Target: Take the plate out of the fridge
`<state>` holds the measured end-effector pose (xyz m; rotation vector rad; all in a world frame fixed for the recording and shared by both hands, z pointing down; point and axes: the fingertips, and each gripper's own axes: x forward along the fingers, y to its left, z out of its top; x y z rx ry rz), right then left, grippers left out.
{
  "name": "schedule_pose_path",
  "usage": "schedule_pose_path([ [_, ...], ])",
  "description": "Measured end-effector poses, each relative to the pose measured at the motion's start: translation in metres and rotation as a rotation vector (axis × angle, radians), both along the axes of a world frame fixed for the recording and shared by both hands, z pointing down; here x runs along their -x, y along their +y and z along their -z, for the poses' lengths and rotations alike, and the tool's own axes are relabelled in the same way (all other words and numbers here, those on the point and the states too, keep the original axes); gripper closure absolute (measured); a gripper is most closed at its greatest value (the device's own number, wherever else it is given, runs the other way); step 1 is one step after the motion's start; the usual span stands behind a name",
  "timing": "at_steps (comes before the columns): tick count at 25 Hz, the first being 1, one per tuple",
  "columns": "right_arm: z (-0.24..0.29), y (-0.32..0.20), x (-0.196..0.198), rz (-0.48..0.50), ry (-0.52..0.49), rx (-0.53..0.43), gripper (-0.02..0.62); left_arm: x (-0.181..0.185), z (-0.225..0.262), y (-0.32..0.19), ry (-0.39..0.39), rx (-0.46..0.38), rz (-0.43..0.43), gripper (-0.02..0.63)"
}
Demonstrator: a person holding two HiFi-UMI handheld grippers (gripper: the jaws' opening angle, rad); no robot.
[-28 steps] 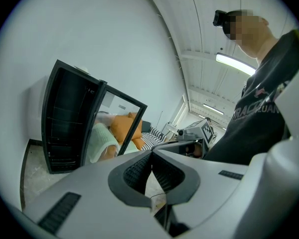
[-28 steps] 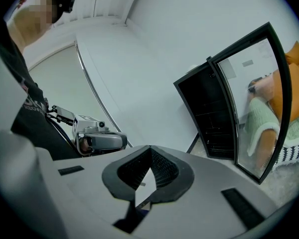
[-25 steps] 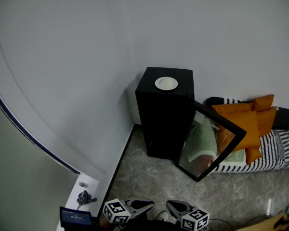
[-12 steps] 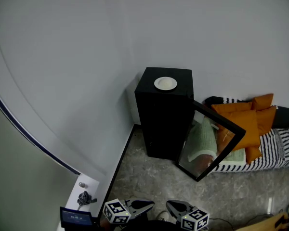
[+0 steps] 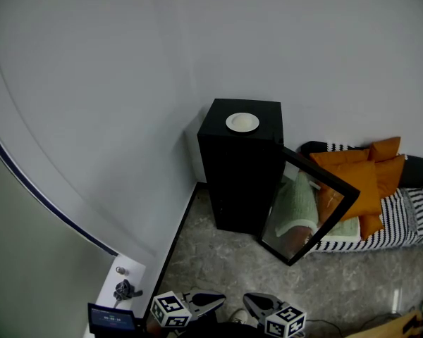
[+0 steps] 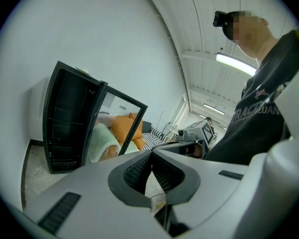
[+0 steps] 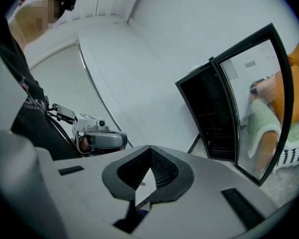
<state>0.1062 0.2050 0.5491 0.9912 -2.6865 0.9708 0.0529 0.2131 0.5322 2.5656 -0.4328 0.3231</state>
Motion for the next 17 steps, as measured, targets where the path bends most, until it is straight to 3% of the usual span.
schedule_pose_path([
  [10, -0.002, 0.008, -0.012, 0.004, 0.003, -0.007, 0.589, -0.014, 0.004, 0.007, 0.0, -0.003, -0.016, 0.601],
  [17, -0.003, 0.001, -0.002, 0.018, 0.024, 0.003, 0.589, -0.003, 0.001, -0.004, 0.001, -0.011, -0.019, 0.601],
])
